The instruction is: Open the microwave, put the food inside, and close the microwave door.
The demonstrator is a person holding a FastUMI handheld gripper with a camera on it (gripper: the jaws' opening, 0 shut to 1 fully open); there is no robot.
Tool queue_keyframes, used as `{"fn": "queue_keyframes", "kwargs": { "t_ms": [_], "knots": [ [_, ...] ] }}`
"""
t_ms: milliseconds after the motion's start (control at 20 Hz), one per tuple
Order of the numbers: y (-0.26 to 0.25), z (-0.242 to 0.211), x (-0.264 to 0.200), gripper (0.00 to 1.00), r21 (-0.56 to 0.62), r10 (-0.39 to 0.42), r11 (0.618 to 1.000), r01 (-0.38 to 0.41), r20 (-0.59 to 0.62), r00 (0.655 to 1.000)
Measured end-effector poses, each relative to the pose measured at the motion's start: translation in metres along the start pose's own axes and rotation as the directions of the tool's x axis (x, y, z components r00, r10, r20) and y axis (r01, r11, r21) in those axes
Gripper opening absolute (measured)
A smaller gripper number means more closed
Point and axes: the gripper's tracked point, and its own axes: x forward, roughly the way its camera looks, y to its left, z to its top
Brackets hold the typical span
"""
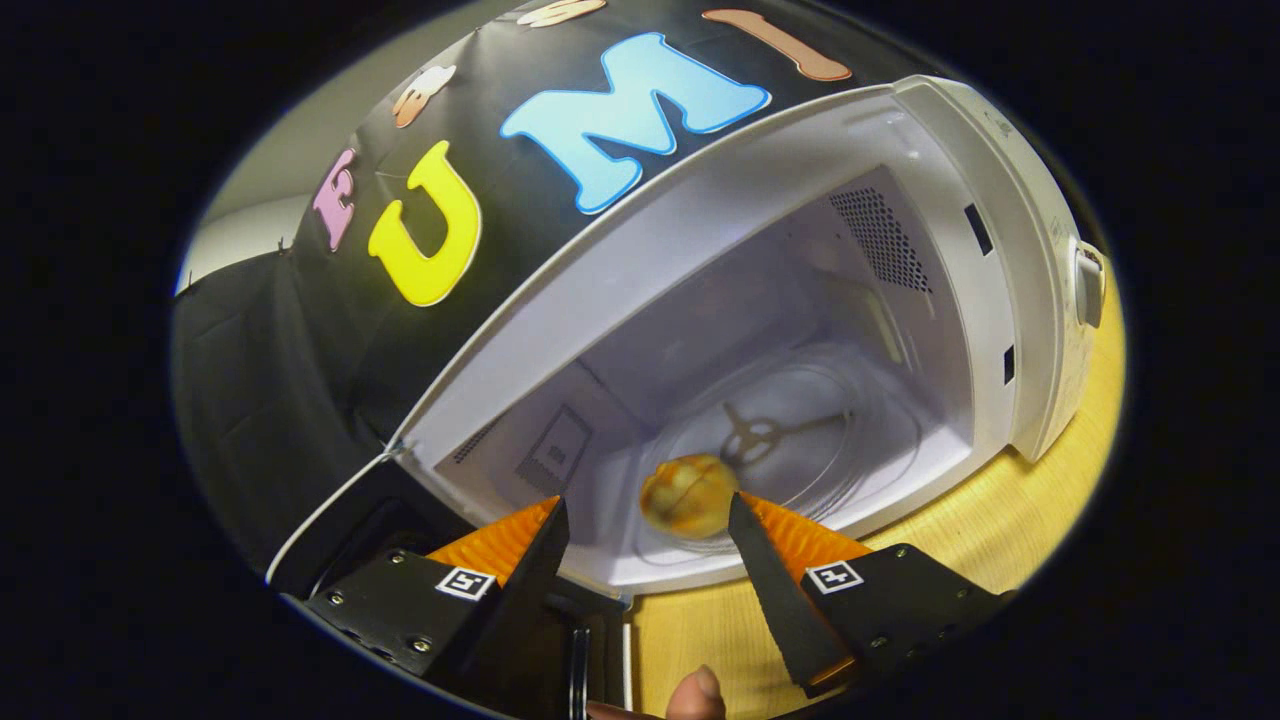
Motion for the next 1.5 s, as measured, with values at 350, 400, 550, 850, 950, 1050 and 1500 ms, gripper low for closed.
{"fn": "queue_keyframes", "kwargs": {
  "t_ms": [350,400,550,850,950,1050,1500],
  "knots": [
    [0.086,0.003,-0.112,0.97,-0.107,0.221,0.970,-0.218,0.013,0.975],
    [0.101,0.003,-0.132,0.97,-0.136,0.258,0.958,-0.252,0.026,0.966],
    [0.140,-0.003,-0.183,0.97,-0.223,0.348,0.917,-0.329,0.047,0.936],
    [0.202,-0.020,-0.254,0.97,-0.407,0.482,0.815,-0.412,0.083,0.872],
    [0.217,-0.040,-0.268,0.97,-0.469,0.519,0.767,-0.438,0.053,0.853],
    [0.229,-0.053,-0.277,0.97,-0.557,0.550,0.707,-0.436,0.046,0.834],
    [0.239,-0.193,-0.271,0.83,-0.699,0.581,0.446,-0.559,-0.250,0.775]
  ]
}}
